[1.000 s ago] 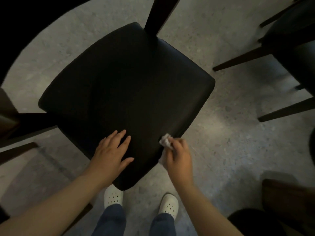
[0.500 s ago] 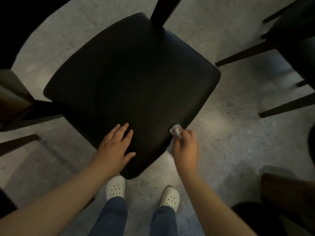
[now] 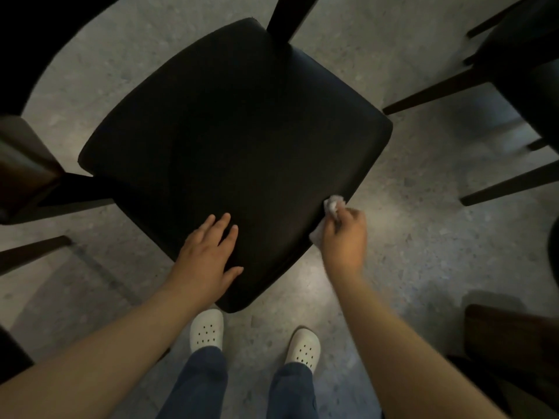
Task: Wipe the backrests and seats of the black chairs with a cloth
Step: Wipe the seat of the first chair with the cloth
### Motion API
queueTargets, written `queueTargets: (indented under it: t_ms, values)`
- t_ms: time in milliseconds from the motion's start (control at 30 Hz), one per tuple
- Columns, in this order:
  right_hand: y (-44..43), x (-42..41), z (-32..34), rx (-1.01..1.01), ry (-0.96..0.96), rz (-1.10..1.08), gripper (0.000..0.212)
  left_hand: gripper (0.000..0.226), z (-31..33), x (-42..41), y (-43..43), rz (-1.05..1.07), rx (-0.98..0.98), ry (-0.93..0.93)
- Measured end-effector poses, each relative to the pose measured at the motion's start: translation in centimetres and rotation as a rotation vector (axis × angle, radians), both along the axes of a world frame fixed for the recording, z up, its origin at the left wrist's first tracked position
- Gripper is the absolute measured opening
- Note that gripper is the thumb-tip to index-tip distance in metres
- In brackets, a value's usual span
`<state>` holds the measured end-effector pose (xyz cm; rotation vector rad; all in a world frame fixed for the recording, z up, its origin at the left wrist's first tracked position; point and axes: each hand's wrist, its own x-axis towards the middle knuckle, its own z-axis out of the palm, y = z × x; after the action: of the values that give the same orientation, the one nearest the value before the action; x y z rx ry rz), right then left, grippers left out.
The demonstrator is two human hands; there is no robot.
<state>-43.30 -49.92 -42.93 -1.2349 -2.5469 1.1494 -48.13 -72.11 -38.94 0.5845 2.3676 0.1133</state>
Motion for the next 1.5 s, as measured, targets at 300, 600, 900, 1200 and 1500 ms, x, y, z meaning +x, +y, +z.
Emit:
queueTargets:
  t_ms: [300,600,900,1200,1500]
  values:
    - [-7.2,9.6,0.8,-0.156,0.001,0.298,0.020,0.073,0.4,-0.5,-0.2,0.006,0.003,-0.036]
    - [-1.8,0.3,-0.1,-0.067,0.093,-0.031,0.046,0.071,-0.3,-0.2,-0.6,0.010,0.040,-0.004]
    - [-12.1,11.0,0.4,-0.298,0.146,0.274,0.038,0.068,-0.2,-0.9,-2.3,-0.022,0.094,-0.020]
    - [-9.1,7.2,-1.2,-0.123,0.079,0.242,0.052,0.074,0.2,2.2,-5.6,0.074,0.036,-0.011]
    - [-5.8,0.9,3.2,0.059,0.118,0.585,0.051,0.069,0.5,3.2,-7.5,0.209,0.091,-0.023]
